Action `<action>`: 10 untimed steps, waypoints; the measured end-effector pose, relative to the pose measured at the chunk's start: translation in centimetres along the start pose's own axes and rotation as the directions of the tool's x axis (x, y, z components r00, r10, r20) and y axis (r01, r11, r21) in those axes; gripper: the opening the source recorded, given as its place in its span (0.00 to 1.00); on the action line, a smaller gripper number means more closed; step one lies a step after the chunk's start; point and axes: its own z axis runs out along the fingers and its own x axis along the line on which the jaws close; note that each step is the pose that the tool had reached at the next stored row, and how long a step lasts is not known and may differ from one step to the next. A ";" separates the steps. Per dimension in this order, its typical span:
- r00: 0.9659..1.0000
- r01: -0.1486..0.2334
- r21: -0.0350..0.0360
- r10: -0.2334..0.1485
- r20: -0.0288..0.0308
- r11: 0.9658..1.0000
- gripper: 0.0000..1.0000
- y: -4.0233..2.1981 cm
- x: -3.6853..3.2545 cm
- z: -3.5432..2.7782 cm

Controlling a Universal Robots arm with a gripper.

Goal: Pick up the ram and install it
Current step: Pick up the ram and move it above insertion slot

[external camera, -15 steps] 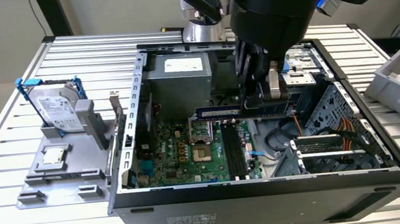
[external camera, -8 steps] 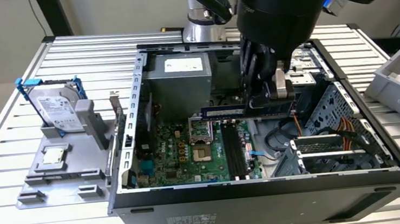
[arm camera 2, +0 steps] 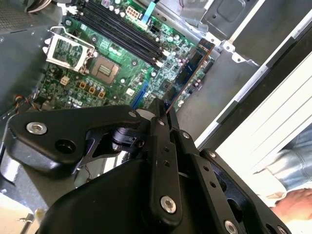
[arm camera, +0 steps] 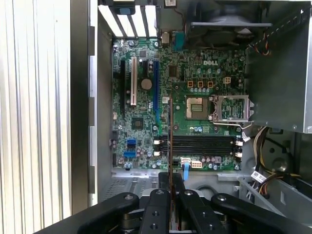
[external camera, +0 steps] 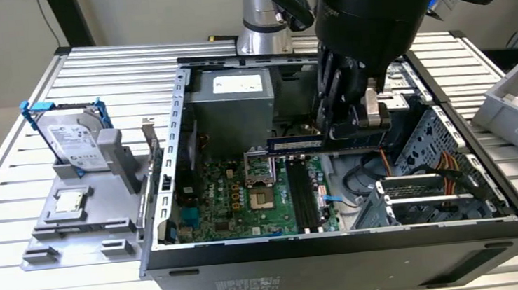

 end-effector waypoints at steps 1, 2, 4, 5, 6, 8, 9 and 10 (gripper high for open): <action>1.000 0.000 0.000 0.000 0.000 1.000 0.00 -0.06 0.00 0.00; 1.000 0.000 0.000 0.000 0.000 1.000 0.00 -0.13 0.00 0.00; 1.000 0.000 0.000 0.000 0.000 1.000 0.00 -0.26 0.00 0.00; 1.000 0.000 0.000 0.000 0.000 1.000 0.00 -0.34 -0.01 0.00; 1.000 0.000 0.000 0.000 0.000 1.000 0.00 -0.42 -0.01 -0.01; 1.000 0.000 0.000 0.000 0.000 1.000 0.00 -0.56 -0.01 -0.01; 1.000 0.000 0.000 0.000 0.000 1.000 0.00 -0.62 -0.01 -0.01; 1.000 0.000 0.000 0.000 0.000 1.000 0.00 -0.68 -0.01 -0.01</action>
